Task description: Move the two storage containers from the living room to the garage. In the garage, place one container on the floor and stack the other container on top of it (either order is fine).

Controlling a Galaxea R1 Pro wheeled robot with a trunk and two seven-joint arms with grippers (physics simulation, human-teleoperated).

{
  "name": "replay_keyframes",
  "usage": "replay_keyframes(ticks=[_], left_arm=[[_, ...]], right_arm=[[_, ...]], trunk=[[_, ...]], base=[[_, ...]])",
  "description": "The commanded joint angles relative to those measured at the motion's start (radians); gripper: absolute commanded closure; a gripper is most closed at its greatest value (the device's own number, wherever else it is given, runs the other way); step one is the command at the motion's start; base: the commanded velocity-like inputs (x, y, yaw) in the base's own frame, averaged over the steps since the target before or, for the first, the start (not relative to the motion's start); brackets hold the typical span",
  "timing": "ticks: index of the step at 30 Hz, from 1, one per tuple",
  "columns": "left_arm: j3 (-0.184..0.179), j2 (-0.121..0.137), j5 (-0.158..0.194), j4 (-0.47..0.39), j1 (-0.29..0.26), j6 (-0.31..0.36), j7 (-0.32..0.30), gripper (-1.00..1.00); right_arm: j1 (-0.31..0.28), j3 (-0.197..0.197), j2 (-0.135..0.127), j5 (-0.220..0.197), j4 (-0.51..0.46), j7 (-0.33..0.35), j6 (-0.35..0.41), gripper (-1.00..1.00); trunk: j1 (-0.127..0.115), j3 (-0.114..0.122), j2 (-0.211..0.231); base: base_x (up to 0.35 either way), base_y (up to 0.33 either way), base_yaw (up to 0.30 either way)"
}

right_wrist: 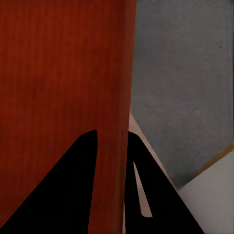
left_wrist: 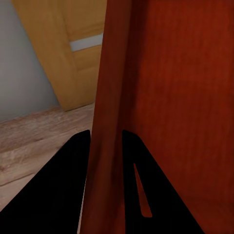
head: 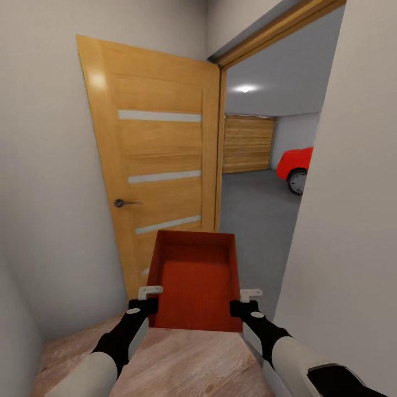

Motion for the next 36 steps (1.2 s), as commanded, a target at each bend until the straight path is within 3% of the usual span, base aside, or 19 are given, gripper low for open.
replay_keyframes(ticks=[1, 21, 36], left_arm=[[0.013, -0.007, 0.072, -0.001, 0.000, 0.008, 0.047, 1.00], [0.013, -0.008, 0.072, -0.001, 0.000, 0.007, 0.047, 1.00], [0.013, -0.008, 0.073, -0.002, 0.000, 0.007, 0.047, 1.00]], right_arm=[[-0.001, -0.035, 0.001, 0.001, -0.002, -0.078, -0.047, 1.00], [-0.001, -0.035, 0.001, 0.001, -0.001, -0.077, -0.047, 1.00], [-0.001, -0.034, 0.001, 0.001, -0.002, -0.076, -0.047, 1.00]], trunk=[[0.001, -0.002, -0.001], [0.001, -0.002, -0.001], [0.001, -0.002, -0.001]], base=[[0.245, 0.221, -0.230], [0.241, 0.213, -0.243], [0.028, 0.018, -0.244]])
